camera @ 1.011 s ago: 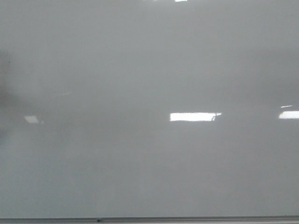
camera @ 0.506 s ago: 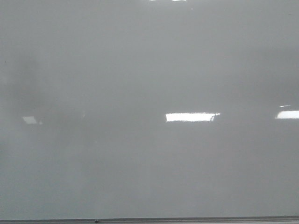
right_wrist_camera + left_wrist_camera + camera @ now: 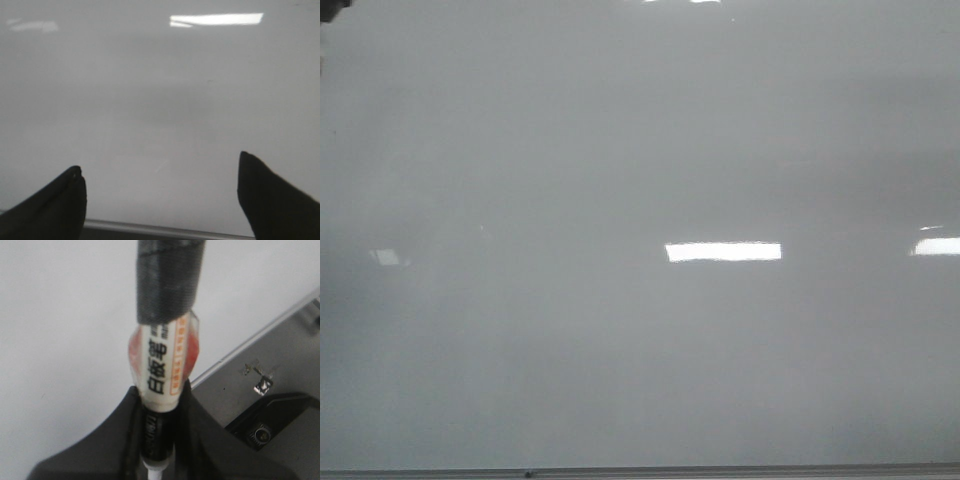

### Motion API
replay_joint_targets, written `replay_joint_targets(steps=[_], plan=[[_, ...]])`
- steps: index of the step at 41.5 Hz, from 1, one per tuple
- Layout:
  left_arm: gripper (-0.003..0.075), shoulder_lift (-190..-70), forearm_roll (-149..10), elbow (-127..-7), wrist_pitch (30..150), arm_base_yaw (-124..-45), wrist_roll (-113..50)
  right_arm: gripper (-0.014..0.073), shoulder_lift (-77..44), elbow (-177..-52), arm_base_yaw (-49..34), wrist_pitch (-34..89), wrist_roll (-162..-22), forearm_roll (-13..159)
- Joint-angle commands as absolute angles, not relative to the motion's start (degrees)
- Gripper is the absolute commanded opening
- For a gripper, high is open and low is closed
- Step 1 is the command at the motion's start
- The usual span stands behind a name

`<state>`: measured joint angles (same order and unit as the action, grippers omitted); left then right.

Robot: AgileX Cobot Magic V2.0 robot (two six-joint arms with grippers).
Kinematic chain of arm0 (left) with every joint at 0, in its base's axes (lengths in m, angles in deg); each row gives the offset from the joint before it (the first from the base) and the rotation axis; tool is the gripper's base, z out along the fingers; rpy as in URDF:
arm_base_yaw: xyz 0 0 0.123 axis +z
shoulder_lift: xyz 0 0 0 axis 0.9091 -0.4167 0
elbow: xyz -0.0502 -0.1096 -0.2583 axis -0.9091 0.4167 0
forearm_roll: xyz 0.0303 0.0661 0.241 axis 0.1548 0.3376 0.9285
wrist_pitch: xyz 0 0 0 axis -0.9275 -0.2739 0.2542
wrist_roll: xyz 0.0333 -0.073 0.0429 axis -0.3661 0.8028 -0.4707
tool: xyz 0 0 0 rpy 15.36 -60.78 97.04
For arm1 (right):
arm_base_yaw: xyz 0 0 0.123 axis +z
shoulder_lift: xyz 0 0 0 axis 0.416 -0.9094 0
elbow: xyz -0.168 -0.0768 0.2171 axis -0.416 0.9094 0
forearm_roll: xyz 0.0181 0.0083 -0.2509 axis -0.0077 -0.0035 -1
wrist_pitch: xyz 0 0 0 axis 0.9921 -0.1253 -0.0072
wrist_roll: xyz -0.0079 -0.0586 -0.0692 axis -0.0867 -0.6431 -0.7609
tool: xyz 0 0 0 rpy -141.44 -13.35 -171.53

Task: Write number 7 on whiteboard

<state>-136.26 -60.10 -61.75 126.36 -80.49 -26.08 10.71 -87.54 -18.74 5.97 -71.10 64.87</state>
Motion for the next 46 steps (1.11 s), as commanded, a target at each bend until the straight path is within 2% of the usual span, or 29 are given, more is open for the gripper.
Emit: replay_joint_targets(steps=[1,10,16,27,41,43,46], plan=[[-0.0020,-134.09,-64.08,-63.77,124.16,-87.82,-36.78,0.0633,5.72,-92.95,-13.35,5.56,-77.71,68.53],[-0.0020,-132.82,-64.06,-63.77,122.57,-104.55,-49.15,0.0633,-4.24,-103.54,2.12,-7.74,-96.64,82.15],[-0.0020,-132.82,-64.06,-63.77,120.14,-110.73,-49.15,0.0633,-10.33,-108.55,10.35,-11.58,-105.89,88.97],[-0.0020,-132.82,-64.06,-63.77,117.67,-112.50,-49.15,0.0633,-18.39,-112.81,19.68,-4.24,-108.45,90.94],[-0.0020,-132.82,-63.95,-63.77,117.21,-112.50,-49.15,0.0629,-25.58,-119.59,22.81,-3.19,-108.93,91.38],[-0.0020,-132.82,-63.95,-63.77,117.21,-112.50,-49.15,0.0598,-25.64,-119.86,22.81,-3.56,-108.93,91.43],[-0.0020,-132.82,-63.72,-63.77,117.21,-112.50,-49.15,0.0434,-25.57,-119.86,22.81,-4.44,-108.93,91.61]])
